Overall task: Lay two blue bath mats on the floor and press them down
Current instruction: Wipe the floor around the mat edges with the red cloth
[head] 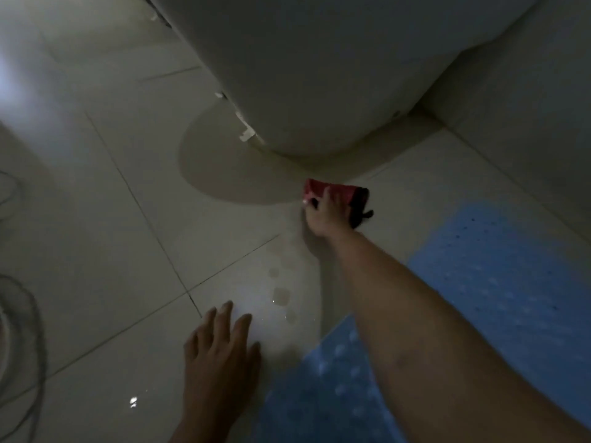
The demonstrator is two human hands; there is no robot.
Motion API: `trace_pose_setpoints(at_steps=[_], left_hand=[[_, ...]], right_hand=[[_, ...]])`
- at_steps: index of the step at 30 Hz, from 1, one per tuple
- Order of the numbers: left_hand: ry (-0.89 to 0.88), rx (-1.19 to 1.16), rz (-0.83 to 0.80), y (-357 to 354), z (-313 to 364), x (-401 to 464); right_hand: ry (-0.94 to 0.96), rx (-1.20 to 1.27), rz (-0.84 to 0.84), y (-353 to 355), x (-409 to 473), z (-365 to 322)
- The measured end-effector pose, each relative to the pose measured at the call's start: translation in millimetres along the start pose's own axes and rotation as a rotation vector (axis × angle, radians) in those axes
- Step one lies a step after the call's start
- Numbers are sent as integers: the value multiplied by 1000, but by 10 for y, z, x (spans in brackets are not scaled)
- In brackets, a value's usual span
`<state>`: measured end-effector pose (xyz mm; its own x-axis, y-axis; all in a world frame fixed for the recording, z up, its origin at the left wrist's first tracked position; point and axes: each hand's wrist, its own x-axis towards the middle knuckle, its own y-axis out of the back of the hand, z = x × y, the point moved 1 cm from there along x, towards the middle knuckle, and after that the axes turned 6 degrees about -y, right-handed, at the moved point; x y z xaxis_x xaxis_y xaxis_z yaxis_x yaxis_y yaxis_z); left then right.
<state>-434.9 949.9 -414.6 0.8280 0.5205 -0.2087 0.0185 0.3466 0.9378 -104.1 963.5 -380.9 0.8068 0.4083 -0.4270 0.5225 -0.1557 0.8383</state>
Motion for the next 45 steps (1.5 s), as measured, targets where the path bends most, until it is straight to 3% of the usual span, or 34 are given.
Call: trace_pose_setpoints(at_steps=[4,9,11,15,17,22,25,27,29,34,36,40,45], left_hand=[[47,62,89,-47,-221,53],[88,15,26,-2,-165,-43],[53,-5,1,-1,-71,-18],[82,-9,-44,-19,-36,-87],[94,-13,-40,-13,-36,-143],[165,-72,-10,-21,51,-171],[204,-104,15,-12,134,-129],[198,-116,18,-15,141,-125],[186,-107,14,-17,119,-136],[184,-103,-5,29,88,-173],[211,-171,69,103,39,-177],[334,-269,238,239,-115,-233],[325,-228,272,287,-189,-215]], right_hand=[[494,-133,-42,-875,-552,-522],[960,-474,-81,-842,-992,356],[911,-526,-52,-533,-778,775],[355,-327,89,-204,-638,1083],[310,-249,151,-459,-1005,1002],[836,-310,18,-1251,-2348,1120],[1090,-380,-62,-1143,-2275,1278],[1160,-419,-52,-978,-1933,1370],[1017,-401,40,-774,-1519,1473],[200,-210,294,-593,-951,1032],[125,-153,281,-743,-1014,605],[513,-197,78,-1271,-1666,249],[1083,-389,-99,-1252,-2207,955]])
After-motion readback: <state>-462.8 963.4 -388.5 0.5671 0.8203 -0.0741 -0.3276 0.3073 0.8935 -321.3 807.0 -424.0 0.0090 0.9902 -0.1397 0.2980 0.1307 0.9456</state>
